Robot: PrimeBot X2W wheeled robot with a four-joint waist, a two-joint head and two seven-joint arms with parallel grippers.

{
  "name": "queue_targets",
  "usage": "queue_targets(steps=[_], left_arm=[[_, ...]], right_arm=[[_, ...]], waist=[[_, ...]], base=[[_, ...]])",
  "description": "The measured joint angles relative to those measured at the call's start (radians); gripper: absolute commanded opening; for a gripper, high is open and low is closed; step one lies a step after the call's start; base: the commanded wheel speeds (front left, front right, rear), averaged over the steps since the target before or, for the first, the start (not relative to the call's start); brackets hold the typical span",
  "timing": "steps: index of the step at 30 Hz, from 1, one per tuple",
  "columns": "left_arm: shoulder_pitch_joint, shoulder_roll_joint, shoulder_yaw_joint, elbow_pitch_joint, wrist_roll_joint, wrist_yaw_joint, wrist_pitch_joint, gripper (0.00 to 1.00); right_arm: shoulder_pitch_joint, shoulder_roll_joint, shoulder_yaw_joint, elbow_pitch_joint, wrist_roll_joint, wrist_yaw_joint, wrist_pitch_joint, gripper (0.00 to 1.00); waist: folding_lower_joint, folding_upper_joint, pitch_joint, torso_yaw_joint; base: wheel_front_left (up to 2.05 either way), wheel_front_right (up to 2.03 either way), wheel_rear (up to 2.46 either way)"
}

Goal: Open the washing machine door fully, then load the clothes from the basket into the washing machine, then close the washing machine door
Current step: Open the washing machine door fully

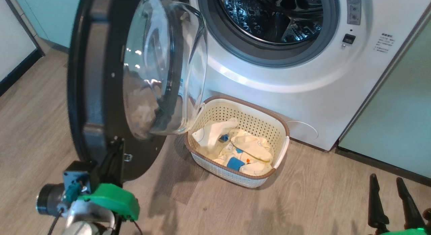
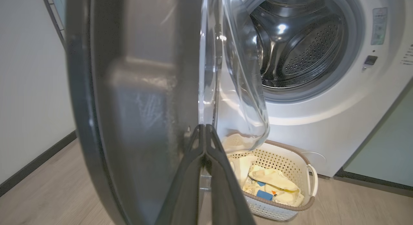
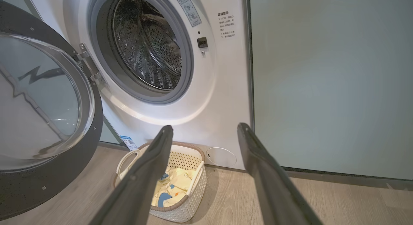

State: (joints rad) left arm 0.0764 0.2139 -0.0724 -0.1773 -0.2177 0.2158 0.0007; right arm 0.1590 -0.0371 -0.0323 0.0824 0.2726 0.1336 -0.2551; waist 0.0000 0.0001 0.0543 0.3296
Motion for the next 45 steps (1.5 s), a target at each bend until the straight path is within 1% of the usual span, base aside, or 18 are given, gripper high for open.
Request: queue_targets(steps=[12,15,24,29,34,37,43,45], left_arm=[[-0.085,0.027,0.075,0.175,-0.048,-0.004,-0.112,0.00],[-0.120,0.032,0.093,0.236,-0.069,-0.021,-0.142,0.00],[-0.241,0.044,0.139,0.405,-0.120,-0.047,-0.213,0.00],[-0.298,0.051,0.158,0.485,-0.134,-0.065,-0.235,0.00],[-0.374,0.057,0.190,0.579,-0.137,-0.093,-0.249,0.00],[-0.414,0.057,0.212,0.614,-0.137,-0.106,-0.253,0.00],[-0.487,0.055,0.299,0.644,-0.122,-0.132,-0.255,0.00],[-0.503,0.053,0.328,0.652,-0.109,-0.135,-0.256,0.00]], right_arm=[[-0.002,0.000,-0.003,0.002,-0.018,0.000,0.000,1.00],[-0.002,0.000,-0.008,0.001,-0.023,0.000,0.000,1.00],[-0.012,0.000,-0.030,-0.006,-0.055,0.000,0.000,1.00],[-0.030,0.000,-0.033,-0.013,-0.067,0.000,0.000,1.00],[-0.048,0.000,-0.043,-0.022,-0.092,0.000,0.000,1.00],[-0.056,0.000,-0.047,-0.023,-0.107,0.000,0.000,1.00],[-0.092,0.000,-0.056,-0.029,-0.125,0.000,0.000,1.00],[-0.093,0.000,-0.056,-0.030,-0.126,0.000,0.000,1.00]], waist=[[0.0000,0.0000,0.035,0.006],[0.0001,0.0000,0.046,0.009],[0.0001,0.0000,0.084,0.025],[0.0001,0.0000,0.106,0.032],[0.0001,0.0000,0.142,0.039],[0.0001,0.0000,0.165,0.044],[0.0002,0.0000,0.207,0.051],[0.0002,0.0000,0.217,0.053]], base=[[0.00,0.00,0.00],[0.00,0.00,0.00],[0.00,0.00,0.00],[0.00,0.00,0.00],[0.00,0.00,0.00],[0.00,0.00,0.00],[0.00,0.00,0.00],[0.00,0.00,0.00]])
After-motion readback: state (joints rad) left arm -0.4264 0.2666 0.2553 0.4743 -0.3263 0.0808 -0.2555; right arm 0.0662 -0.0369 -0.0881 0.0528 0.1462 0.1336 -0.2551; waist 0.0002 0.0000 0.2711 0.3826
